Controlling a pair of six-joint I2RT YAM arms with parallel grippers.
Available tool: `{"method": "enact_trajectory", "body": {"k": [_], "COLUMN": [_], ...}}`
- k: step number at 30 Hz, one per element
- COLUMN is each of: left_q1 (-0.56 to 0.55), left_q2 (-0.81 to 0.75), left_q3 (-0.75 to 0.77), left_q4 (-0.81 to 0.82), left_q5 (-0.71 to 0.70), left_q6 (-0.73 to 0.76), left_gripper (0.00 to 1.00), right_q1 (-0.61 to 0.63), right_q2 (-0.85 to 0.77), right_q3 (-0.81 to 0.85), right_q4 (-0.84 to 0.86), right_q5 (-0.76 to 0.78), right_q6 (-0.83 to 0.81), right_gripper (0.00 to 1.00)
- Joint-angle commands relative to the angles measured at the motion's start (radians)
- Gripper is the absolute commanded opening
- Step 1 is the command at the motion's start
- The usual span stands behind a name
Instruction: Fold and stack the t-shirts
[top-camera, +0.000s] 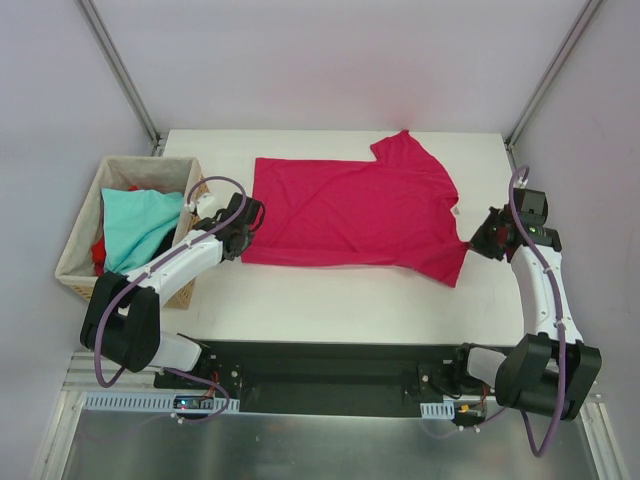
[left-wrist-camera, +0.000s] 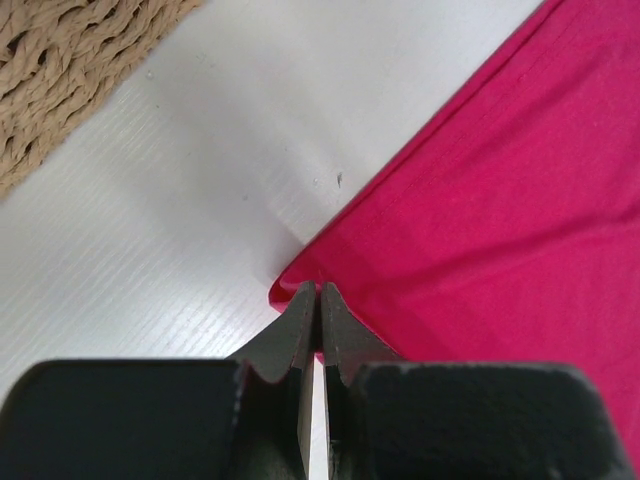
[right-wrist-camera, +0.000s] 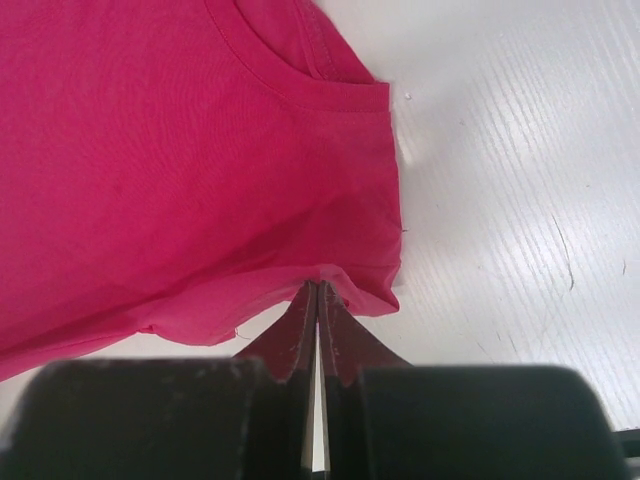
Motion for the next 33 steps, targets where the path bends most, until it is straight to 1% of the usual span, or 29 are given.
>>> {"method": "enact_trajectory", "body": {"k": [1, 11, 20, 33], "left_q1": [-0.010, -0.012, -0.012, -0.010], "left_q2": [-0.012, 0.043, 0.072, 0.087], "left_q3": [0.035, 0.091, 0.108, 0.125], "left_q4": [0.006, 0.029, 0.045, 0.052], "left_q5": [-0.042, -0.056, -0.057, -0.054], "left_q6": [0.051, 0.101, 0.109, 0.109], "left_gripper": [0.00, 0.00, 0.00, 0.00], "right_q1": [0.005, 0.011, 0.037, 0.063], "right_q2": [-0.016, 0.053, 0.142, 0.177], "right_q3": [0.016, 0.056, 0.099, 0.133], "right_q4": [0.023, 0.087, 0.142, 0.173], "right_q5": [0.027, 0.017, -0.043, -0.064], "right_q6": [-0.022, -0.025, -0.067, -0.100], "right_gripper": [0.00, 0.00, 0.00, 0.00]}}
